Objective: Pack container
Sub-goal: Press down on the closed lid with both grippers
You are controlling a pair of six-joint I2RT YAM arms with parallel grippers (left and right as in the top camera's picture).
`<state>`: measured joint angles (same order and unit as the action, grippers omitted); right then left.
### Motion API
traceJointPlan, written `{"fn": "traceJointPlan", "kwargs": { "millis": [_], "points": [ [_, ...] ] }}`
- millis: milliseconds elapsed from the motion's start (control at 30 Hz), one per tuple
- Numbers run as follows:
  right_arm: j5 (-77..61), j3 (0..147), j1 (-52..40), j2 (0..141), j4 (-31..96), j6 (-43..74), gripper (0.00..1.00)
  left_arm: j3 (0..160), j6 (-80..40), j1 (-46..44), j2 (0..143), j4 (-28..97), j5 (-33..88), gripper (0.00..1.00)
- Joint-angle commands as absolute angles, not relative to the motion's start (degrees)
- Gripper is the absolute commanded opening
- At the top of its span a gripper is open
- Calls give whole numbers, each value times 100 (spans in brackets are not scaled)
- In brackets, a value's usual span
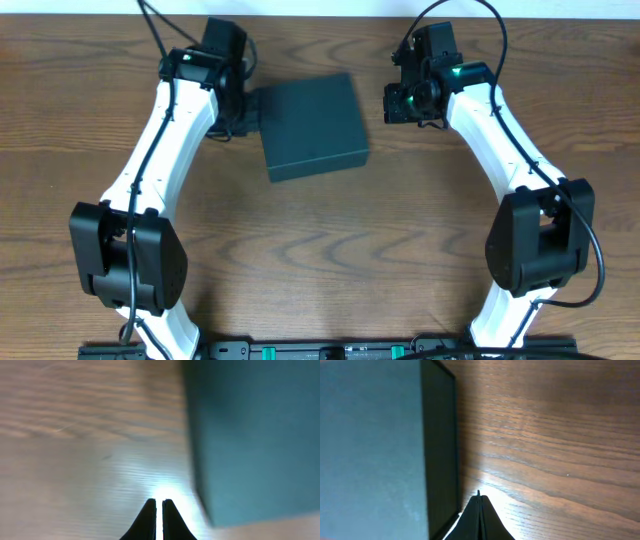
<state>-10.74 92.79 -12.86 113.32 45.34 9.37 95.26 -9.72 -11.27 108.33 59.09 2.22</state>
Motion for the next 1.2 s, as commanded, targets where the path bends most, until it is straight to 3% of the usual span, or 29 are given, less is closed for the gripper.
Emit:
{"fn": "traceJointPlan", "kwargs": {
  "millis": [0,167,367,667,1167],
  "points": [
    [-954,9297,-1356,11701,4545,810,1,9148,-1236,-878,10916,5787,-154,6],
    [-1391,9297,-1485,12029,4545,801,1,8619,-1232,-827,11002,5269,716,6],
    [-1999,9297,-1826,12114,4654,502,1,8165,-1234,-897,11028,4838,886,6],
    [-1835,9297,-2368,12114,5732,123,2,7891,-1138,-947,11028,4729,1308,6],
    [-1072,9299,-2344,11946,5518,421,2,7887,-1109,-1693,11006,4998,1396,6]
  ]
}}
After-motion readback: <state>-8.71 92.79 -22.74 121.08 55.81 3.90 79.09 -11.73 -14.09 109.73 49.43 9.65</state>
